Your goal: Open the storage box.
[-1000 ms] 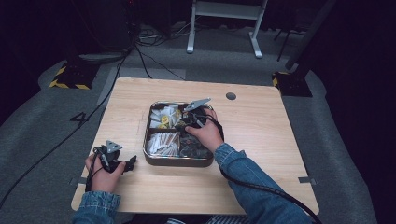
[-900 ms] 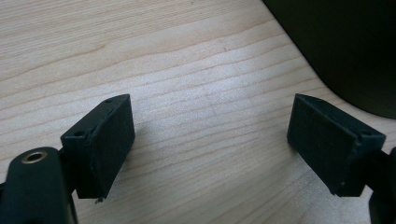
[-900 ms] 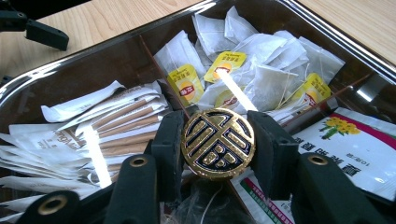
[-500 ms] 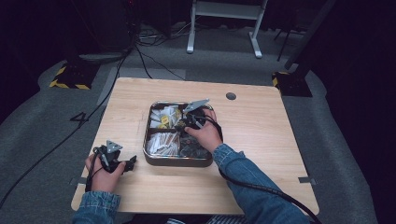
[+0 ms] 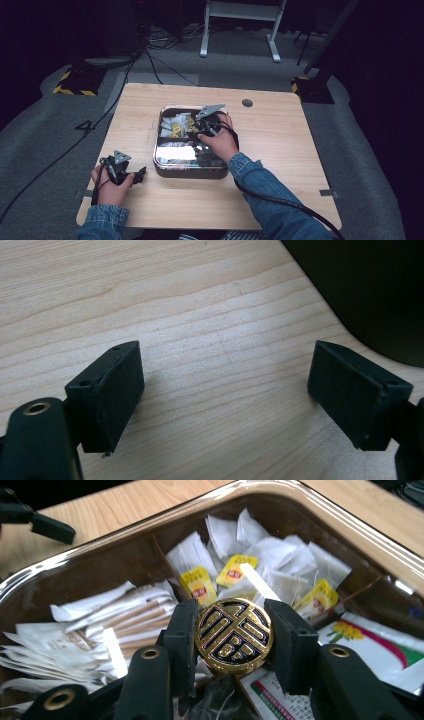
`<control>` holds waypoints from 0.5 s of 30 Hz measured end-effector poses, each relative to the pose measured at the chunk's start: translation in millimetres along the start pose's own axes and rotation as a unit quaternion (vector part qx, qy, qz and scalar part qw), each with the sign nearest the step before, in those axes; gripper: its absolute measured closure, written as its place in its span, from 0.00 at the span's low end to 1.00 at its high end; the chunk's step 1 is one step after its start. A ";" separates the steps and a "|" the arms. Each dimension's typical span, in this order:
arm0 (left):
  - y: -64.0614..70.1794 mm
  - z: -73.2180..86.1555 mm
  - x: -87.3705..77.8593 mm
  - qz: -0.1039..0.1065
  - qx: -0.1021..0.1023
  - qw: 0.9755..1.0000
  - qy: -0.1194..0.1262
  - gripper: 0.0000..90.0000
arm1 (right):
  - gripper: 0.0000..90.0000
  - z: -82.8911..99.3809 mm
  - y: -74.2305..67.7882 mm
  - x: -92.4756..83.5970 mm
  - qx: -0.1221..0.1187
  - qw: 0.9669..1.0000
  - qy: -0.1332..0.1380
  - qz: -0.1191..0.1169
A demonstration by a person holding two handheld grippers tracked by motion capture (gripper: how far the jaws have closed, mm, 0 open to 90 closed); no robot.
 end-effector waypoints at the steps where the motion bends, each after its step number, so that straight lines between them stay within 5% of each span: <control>1: 0.0 0.0 0.0 0.000 0.000 1.000 0.000 0.17 | 0.66 -2.0 -0.1 -2.0 -0.003 1.000 0.003 -0.002; 15: -0.1 0.0 0.0 0.000 0.001 1.000 0.000 0.17 | 0.66 -23.5 -6.0 -34.2 -0.018 0.999 0.039 -0.002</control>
Point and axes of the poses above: each handheld gripper's, and its own axes: x roughly forward along the jaws, z roughly out of its underside, y roughly to its right, the point moved 1 cm from there along x, roughly forward along the jaws, and after that the axes turned 2 degrees about y, right-handed, at the moved point
